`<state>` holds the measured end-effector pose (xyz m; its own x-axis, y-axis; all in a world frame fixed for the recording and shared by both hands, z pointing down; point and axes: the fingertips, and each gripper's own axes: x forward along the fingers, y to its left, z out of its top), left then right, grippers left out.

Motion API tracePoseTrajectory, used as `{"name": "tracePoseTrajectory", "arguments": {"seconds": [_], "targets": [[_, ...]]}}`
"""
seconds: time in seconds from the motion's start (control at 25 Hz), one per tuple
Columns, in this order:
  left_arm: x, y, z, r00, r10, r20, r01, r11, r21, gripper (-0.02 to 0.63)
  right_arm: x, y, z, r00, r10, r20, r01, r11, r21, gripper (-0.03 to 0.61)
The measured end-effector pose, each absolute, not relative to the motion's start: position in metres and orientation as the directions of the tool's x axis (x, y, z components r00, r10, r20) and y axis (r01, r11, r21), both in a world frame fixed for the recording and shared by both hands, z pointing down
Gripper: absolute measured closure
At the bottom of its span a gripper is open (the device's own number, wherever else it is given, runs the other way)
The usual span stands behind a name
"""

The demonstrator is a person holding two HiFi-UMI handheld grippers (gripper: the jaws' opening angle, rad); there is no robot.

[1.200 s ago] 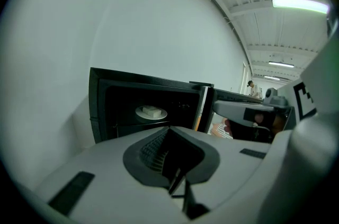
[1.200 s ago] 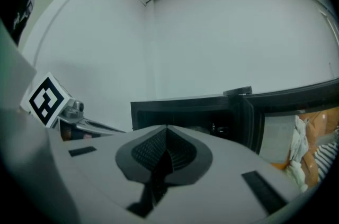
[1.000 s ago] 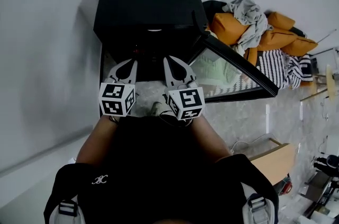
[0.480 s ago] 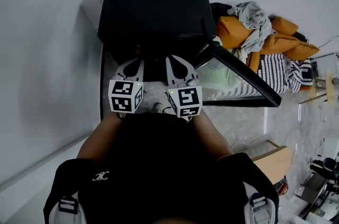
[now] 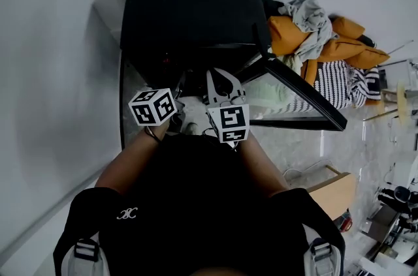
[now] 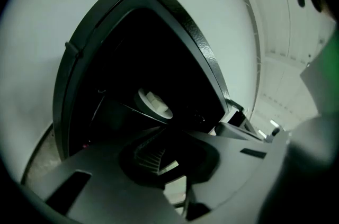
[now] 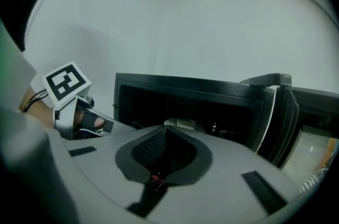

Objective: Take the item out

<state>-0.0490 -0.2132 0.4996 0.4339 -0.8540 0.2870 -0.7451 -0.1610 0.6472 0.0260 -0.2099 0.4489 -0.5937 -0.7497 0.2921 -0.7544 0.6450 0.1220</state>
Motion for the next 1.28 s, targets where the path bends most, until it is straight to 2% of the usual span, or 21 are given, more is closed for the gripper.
{"name": "tracePoseTrajectory", "arguments": {"seconds": [0.08,0.12,0.24,0.4,0.52,1.28], "targets": [[-0.046,-0.222,0.502,0.435,-0.873,0.22,-0.66,-0.144,0.737,0.593,0.03,-0.211,0.452,-0.592,-0.749,0.298,-0.751,0.647,0.134,0.571],[-0.046,-0.227,0.503,0.428,-0.885,0.186,-0.613,-0.133,0.779,0.558,0.032,-0.211,0.453,-0.591,-0.749,0.3,-0.748,0.648,0.142,0.571],[-0.054,-0.239,0.505,0.374,-0.919,0.123,-0.483,-0.079,0.872,0.544,0.038,-0.21,0.451,-0.592,-0.746,0.306,-0.742,0.652,0.154,0.571],[-0.076,-0.251,0.525,0.255,-0.958,0.131,-0.313,0.047,0.949,0.474,0.053,-0.212,0.449,-0.584,-0.748,0.315,-0.744,0.649,0.159,0.571],[-0.091,-0.259,0.543,0.182,-0.971,0.157,-0.23,0.113,0.967,0.466,0.063,-0.216,0.452,-0.578,-0.75,0.323,-0.747,0.645,0.161,0.571],[-0.101,-0.29,0.556,0.121,-0.975,0.188,-0.241,0.155,0.958,0.468,0.073,-0.225,0.457,-0.593,-0.724,0.352,-0.715,0.674,0.183,0.571]]}}
